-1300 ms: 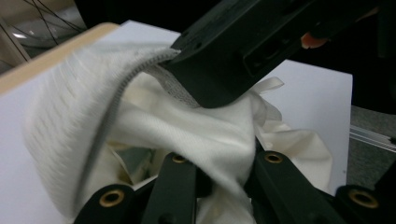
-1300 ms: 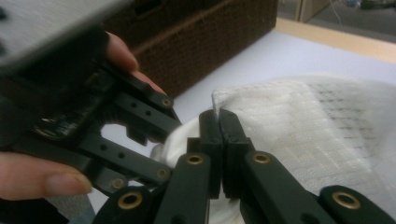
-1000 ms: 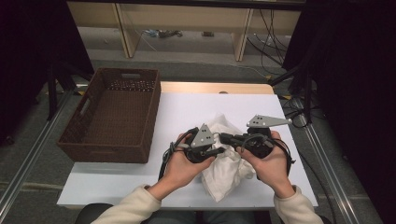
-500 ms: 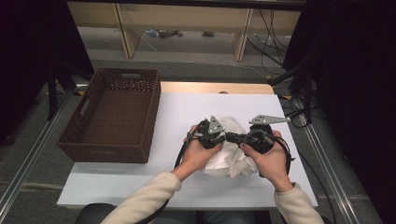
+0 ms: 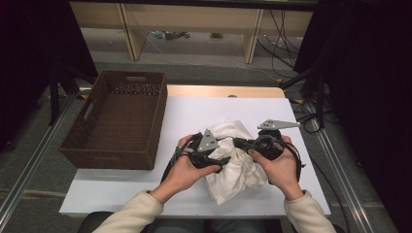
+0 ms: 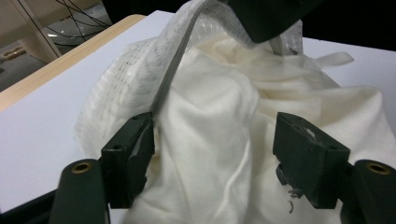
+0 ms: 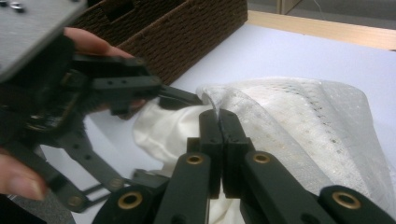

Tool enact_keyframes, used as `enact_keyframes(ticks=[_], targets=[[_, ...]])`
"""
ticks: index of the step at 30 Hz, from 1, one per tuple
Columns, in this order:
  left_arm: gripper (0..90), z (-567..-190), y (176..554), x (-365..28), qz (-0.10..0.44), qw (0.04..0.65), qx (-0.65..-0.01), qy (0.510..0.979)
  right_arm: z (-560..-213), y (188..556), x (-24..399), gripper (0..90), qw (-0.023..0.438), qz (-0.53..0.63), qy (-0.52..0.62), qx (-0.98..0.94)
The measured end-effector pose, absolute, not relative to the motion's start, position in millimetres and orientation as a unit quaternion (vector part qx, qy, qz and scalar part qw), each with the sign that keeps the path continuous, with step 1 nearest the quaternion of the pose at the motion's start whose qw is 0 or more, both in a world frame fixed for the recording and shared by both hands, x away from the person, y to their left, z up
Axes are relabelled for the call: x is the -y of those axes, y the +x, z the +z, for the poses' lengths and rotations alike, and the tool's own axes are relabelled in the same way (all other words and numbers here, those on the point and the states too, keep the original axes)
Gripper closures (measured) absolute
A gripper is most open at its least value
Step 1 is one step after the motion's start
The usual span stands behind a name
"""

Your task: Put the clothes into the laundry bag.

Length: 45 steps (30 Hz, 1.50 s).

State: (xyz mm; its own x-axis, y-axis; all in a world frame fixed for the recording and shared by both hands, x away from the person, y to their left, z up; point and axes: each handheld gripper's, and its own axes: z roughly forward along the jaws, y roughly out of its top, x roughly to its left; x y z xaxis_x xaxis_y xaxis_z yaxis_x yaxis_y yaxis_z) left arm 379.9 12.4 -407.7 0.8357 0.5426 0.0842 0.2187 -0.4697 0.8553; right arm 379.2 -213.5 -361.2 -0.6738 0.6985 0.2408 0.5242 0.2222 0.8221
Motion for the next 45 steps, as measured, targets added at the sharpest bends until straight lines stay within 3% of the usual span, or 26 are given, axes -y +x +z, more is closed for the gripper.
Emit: enact_keyframes(ticks=[10,12,15,17,20,25,30,33,37,41,45], targets=[[28.8,-428.6,384.9,-37.9,0.182,0.419,-0.255,0.853,-361.2,378.6,211.9,90.0,0.078,0.483,0.397,-0.777],[37.4,-435.6,385.8,-37.5,0.167,0.396,-0.268,0.862,-361.5,378.8,211.3,90.0,0.079,0.482,0.394,-0.779],[60.6,-442.0,388.2,-34.4,0.153,0.378,-0.243,0.88,-362.0,379.8,211.3,90.0,0.084,0.484,0.382,-0.783],[73.1,-442.0,382.6,-28.7,0.118,0.385,-0.259,0.878,-362.1,378.6,209.9,90.0,0.076,0.481,0.391,-0.781],[83.6,-434.0,376.7,-19.6,0.075,0.415,-0.268,0.866,-363.7,377.6,206.0,90.0,0.081,0.48,0.385,-0.784],[86.0,-409.7,371.6,-5.9,0.048,0.489,-0.257,0.832,-360.3,369.3,195.3,90.0,0.078,0.474,0.37,-0.795],[86.4,-383.6,361.0,1.3,0.077,0.523,-0.241,0.814,-349.0,359.5,194.0,90.0,0.069,0.497,0.366,-0.784],[86.3,-377.9,359.2,2.6,0.098,0.519,-0.237,0.815,-342.0,357.5,197.7,90.0,0.068,0.512,0.357,-0.778],[86.0,-395.5,376.4,7.7,0.14,0.466,-0.241,0.84,-348.6,362.4,198.3,90.0,0.063,0.505,0.363,-0.78],[85.9,-422.6,406.0,8.9,0.136,0.448,-0.282,0.837,-359.2,367.3,194.6,90.0,0.049,0.489,0.373,-0.787],[82.6,-422.2,409.0,11.7,0.15,0.443,-0.276,0.84,-363.7,371.8,196.3,90.0,0.054,0.484,0.38,-0.786]])
